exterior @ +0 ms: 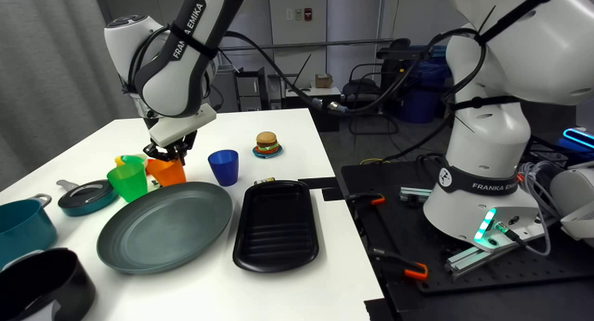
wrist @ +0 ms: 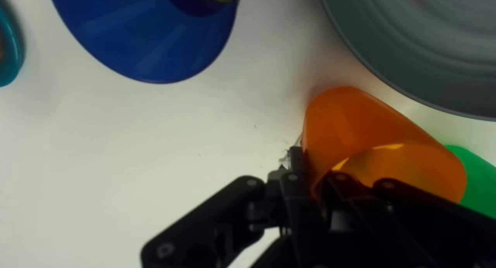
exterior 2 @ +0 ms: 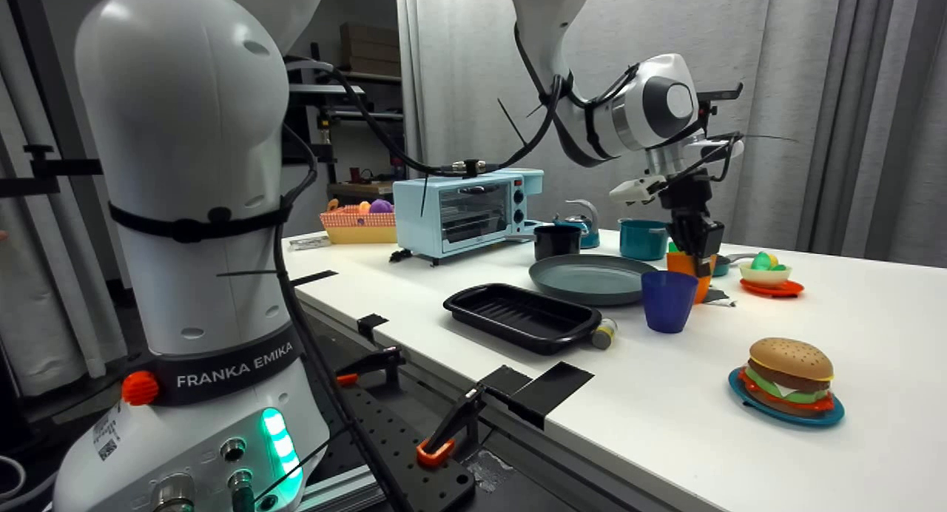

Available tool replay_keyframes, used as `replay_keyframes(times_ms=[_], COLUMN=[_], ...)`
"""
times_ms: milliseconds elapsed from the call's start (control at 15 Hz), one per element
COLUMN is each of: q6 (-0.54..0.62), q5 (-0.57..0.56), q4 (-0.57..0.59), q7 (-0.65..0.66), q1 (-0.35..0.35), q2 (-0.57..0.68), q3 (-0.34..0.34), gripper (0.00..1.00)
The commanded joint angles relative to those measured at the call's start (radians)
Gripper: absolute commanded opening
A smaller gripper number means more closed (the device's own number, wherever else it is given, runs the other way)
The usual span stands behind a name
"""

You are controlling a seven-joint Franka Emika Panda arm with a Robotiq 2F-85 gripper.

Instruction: Move the objects from the orange cup to the gray plate

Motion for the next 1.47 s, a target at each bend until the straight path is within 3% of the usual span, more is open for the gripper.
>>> replay_keyframes(times_ms=[0, 867, 1133, 1400], q6=[0.014, 0.055, 0.034, -0.001], q5=[-0.028, -0.367, -0.546, -0.739], q4=[0.010, -0.098, -0.163, -0.240], q7=[0.001, 0.077, 0.147, 0.235], q1=[0.043, 0.194, 0.223, 0.222], q2=[0.005, -0.167, -0.251, -0.347], q3=[-0.047, -0.173, -0.150, -0.075], gripper=[0.01, 0.02, 0.02, 0.02])
